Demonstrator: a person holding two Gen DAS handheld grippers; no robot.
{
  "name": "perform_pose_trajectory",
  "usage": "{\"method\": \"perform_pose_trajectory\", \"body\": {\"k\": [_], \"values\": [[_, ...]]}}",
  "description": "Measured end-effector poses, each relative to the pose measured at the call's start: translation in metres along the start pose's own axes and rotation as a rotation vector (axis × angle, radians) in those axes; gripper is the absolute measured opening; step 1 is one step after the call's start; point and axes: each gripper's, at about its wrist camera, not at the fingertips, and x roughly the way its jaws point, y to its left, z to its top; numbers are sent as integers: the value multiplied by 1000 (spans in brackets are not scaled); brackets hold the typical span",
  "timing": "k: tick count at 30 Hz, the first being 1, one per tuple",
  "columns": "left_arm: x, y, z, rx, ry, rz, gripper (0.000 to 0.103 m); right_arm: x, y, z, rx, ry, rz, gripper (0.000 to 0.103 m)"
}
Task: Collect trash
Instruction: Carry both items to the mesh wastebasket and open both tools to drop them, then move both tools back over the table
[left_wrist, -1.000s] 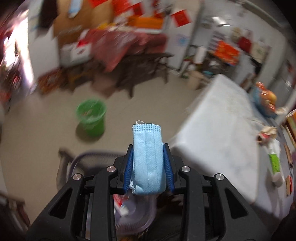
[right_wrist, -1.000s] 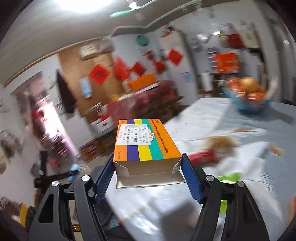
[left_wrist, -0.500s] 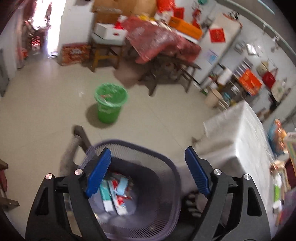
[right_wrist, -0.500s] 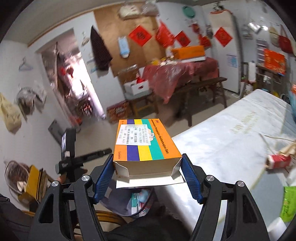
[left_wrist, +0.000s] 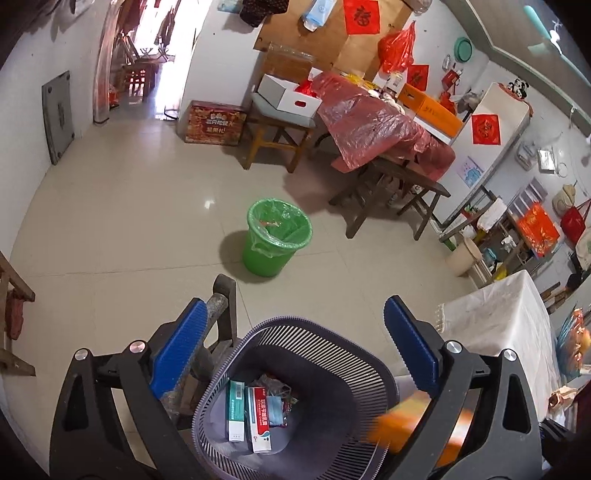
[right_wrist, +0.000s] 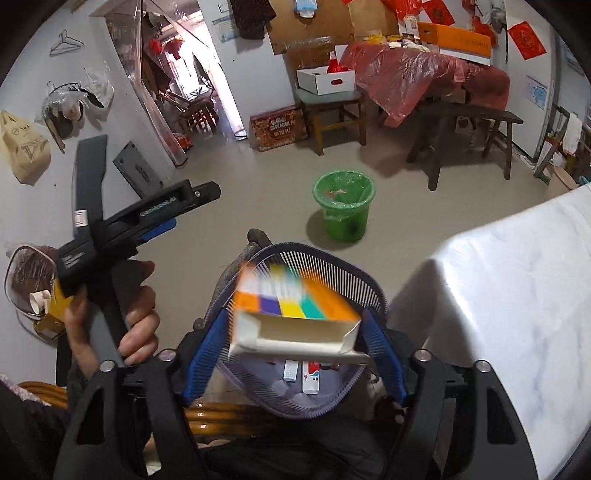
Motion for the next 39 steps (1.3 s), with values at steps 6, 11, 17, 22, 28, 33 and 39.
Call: {"method": "perform_pose_trajectory", "body": {"k": [6,11,17,22,28,33,39], "values": [[13,-4,-2,14,49,-17,93,-23,-22,-4,45,-56,-11,80],[19,-11,-6,44,68,-32,93,-45,-46,-14,119,-106,-15,84],[17,-24,-14,92,70,-73,93,-87,-66,-32,174,-213,-77,86],[8,-48,-25,197,33,-104,95,-130,-81,-48,231,-326,-140,92],[-9,-86,-44,329,-9,-204,95,-187,-117,-85,334,-443,-259,97],[-22,-139,-59,428,29,-299,95,-229,-158,-124,438,-516,-356,97],[-44,-219,-93,615,46,-406,95,-264,-208,-177,573,-584,-446,97]]}}
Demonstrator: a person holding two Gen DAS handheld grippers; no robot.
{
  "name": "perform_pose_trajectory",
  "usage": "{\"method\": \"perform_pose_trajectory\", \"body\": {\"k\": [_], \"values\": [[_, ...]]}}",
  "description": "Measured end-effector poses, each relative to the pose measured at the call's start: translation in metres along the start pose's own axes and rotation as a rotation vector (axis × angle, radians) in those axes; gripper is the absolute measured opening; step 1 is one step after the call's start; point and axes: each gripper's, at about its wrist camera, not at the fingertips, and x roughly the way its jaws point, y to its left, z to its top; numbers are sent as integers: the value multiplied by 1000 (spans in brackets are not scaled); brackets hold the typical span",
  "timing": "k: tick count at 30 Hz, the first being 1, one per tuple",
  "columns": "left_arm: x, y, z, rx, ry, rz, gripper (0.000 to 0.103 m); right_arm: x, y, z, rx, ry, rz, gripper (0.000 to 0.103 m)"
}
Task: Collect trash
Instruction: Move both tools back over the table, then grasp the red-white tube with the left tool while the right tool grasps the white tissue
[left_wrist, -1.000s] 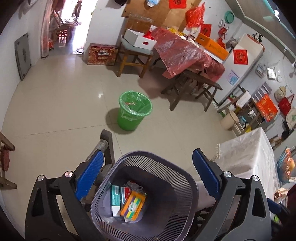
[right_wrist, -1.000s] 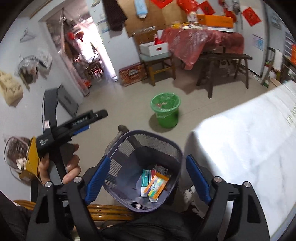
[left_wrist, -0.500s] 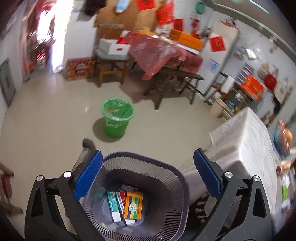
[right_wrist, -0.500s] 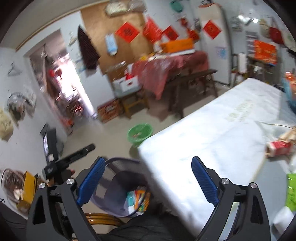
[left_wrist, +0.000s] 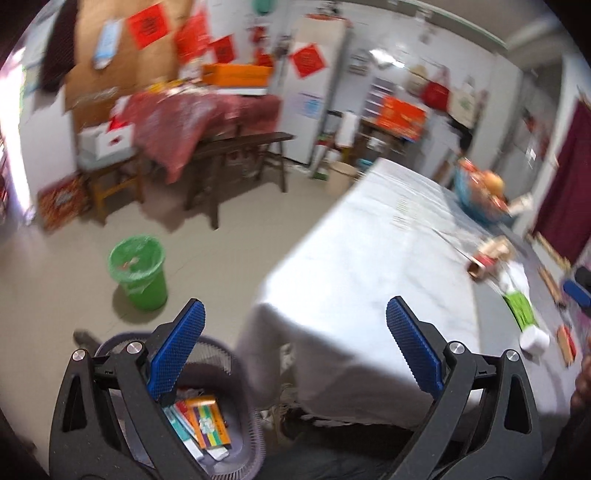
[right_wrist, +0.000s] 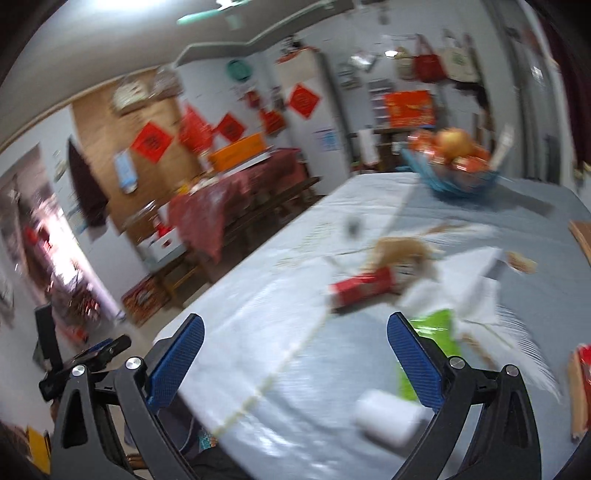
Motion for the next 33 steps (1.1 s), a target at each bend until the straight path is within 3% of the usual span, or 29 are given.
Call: {"method": "perform_pose_trajectory", "body": {"k": [3,10,16,23,28,33], "values": [[9,-38,5,60,13,-42,95,-7,-35,0,64,-23,-37,98],[47,-110,17,113,122,-224,95,-35,-101,-5,136,-102,-184,98],[69,-169,22,192,183,-306,95,-62,-157,-21,237,-165,-276,98],[96,-221,17,301,253,-338,95,-70,-210,-40,387,-188,-282,98],[118,-249,21,372,260,-324,95,-60,-214,-45,379,-163,-272,98],[154,-280,32,510,237,-279,95,-58,-202,-45,335,-159,-274,98]]}}
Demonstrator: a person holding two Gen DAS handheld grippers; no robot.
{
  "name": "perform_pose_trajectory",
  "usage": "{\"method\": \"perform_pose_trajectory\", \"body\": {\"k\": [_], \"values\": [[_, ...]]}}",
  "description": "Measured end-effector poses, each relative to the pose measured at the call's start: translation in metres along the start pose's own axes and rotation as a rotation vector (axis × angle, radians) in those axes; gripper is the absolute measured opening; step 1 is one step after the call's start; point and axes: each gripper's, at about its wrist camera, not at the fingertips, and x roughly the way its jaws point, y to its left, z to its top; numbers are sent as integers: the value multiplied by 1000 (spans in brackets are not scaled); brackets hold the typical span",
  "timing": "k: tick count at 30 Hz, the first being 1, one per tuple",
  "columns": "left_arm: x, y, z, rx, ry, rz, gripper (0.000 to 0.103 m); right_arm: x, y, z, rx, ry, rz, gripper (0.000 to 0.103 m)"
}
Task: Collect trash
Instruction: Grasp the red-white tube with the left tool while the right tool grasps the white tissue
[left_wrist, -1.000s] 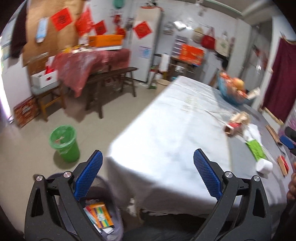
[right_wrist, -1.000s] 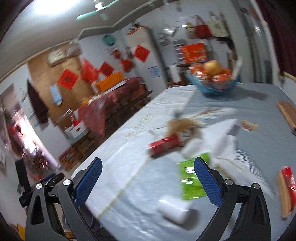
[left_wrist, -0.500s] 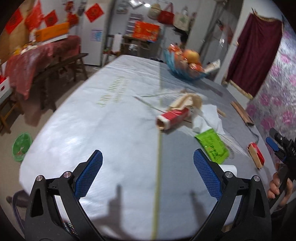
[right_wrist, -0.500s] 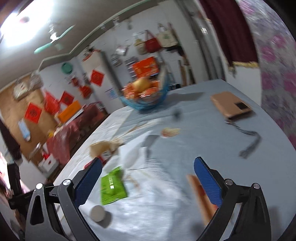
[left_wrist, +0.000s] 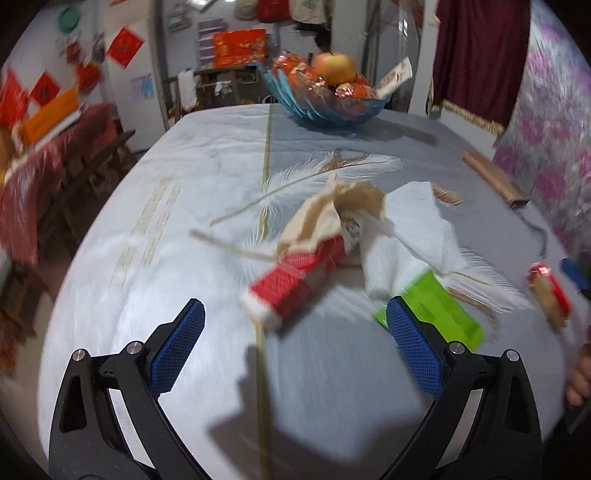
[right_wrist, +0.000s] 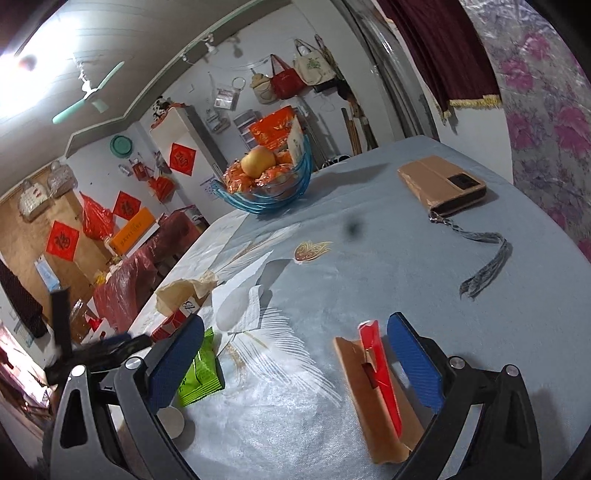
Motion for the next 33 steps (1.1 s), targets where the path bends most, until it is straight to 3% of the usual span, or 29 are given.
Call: {"method": "perform_pose_trajectory", "body": {"k": [5,7,8,10,13,20,22,24,26,27,29,30,31,33], "values": [[39,-1,17,49,66,-11,91,2,3,0,-8,21,13,98],[45,-1,14,45,97,-33,64,4,2,0,-1,26,23,98],[46,-2,13,45,101,-25,62,4,2,0,1,27,26,98],[40,-4,7,58,83,2,48,4,2,0,4,27,30,98],[22,-5,-6,52,74,-52,32,5,5,0,-10,30,32,98],[-5,5,-33,0,70,-101,35,12,24,1,-50,45,47,98],[-7,6,-32,-8,61,-99,64,21,35,4,-56,86,82,98],[-7,5,-26,-12,19,-84,73,31,49,9,-79,125,104,98],[-2,-2,-20,7,5,-93,73,45,67,16,-113,173,124,98],[2,-4,-17,12,9,-96,72,51,73,20,-123,192,132,98],[13,-7,-14,8,25,-84,60,66,84,26,-135,229,132,98],[19,-7,-14,1,45,-89,43,77,91,30,-144,250,126,97],[24,-6,-15,-15,58,-92,33,87,97,33,-159,267,116,97],[18,-2,-16,-29,35,-117,27,103,105,37,-177,285,91,92]]}}
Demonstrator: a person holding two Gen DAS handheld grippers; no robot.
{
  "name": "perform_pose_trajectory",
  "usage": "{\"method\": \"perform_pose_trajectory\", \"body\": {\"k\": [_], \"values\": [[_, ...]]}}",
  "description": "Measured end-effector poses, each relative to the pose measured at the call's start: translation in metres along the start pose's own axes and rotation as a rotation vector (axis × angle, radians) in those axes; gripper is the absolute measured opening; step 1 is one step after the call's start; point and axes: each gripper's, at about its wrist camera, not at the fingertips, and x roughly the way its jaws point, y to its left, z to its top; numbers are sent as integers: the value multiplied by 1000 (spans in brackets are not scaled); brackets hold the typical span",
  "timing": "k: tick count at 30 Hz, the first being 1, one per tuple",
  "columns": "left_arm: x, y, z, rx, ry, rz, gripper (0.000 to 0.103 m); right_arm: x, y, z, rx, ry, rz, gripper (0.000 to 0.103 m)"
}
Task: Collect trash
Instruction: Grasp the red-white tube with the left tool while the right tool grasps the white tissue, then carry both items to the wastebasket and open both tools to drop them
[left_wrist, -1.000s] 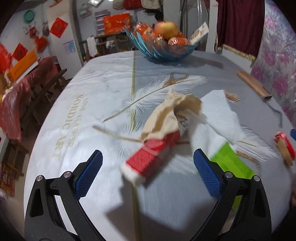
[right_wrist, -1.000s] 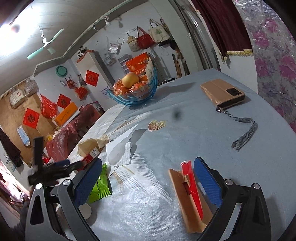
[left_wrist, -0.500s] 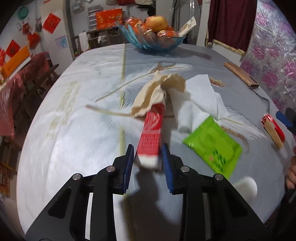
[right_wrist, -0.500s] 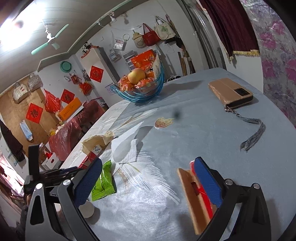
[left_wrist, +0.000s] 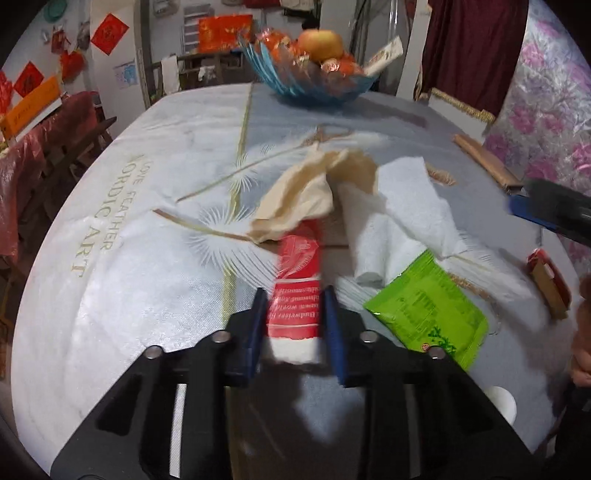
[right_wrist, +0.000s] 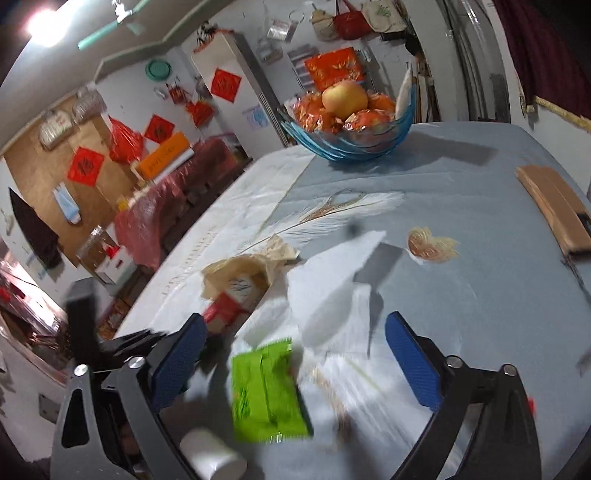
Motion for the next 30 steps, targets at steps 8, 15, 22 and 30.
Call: {"method": "perform_pose_trajectory", "body": {"k": [8,15,22,30], "values": [[-17,8,-6,-29,-92,-74,27,54,-9,8,50,94,-59,69],[-28,12,-9,-32,-134,-207,27,45,-9,10,53,40,45,4],[-42,11,-19,-55,-148,-205,27,-18,16,12,-86,-236,3,3],[-78,6,-35,-47,-170,-128,28,26,16,7,-119,-18,-81,68]]}}
